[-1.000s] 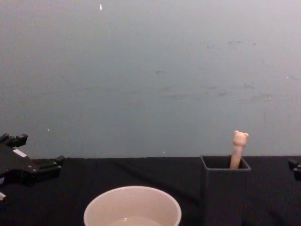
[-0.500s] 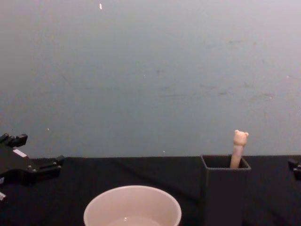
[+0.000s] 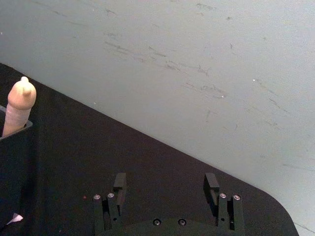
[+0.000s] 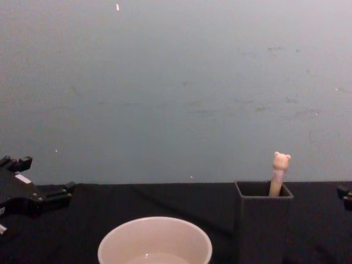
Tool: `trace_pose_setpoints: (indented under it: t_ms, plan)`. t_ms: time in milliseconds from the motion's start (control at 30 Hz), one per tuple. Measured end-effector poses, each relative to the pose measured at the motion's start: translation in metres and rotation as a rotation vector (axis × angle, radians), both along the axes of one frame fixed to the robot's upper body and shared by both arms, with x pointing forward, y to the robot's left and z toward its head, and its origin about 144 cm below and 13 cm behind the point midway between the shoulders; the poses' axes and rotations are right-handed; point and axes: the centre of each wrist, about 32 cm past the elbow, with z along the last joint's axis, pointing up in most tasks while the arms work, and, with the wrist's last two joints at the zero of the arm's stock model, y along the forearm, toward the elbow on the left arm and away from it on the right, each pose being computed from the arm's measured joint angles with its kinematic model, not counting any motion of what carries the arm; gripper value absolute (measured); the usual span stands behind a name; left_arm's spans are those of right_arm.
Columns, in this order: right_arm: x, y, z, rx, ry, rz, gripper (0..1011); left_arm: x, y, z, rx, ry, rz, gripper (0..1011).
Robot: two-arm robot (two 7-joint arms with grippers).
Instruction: Pick up the stirring spoon with one hand, stir inside the cup, then place it back in its original position.
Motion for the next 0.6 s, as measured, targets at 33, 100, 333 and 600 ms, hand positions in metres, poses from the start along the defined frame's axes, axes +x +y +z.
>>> trace_pose_setpoints:
  t_ms: [33, 100, 333, 600]
  plan:
    - [0.0000, 0.0000, 0.0000, 0.000, 0.000, 0.000, 1002, 0.0000, 0.0000, 0.0000, 0.000, 0.000, 0.000, 1001]
    - [0.0000, 0.0000, 0.0000, 0.000, 0.000, 0.000, 1002, 0.0000, 0.0000, 0.0000, 0.000, 0.000, 0.000, 1001]
    - [-0.0003, -0.0004, 0.0005, 0.003, 0.001, 0.004, 1002, 0.0000, 0.0000, 0.0000, 0.000, 0.000, 0.000, 1002]
    - [-0.0039, -0.0013, 0.0096, 0.071, 0.014, 0.082, 1000, 0.0000, 0.0000, 0.0000, 0.000, 0.000, 0.000, 1001]
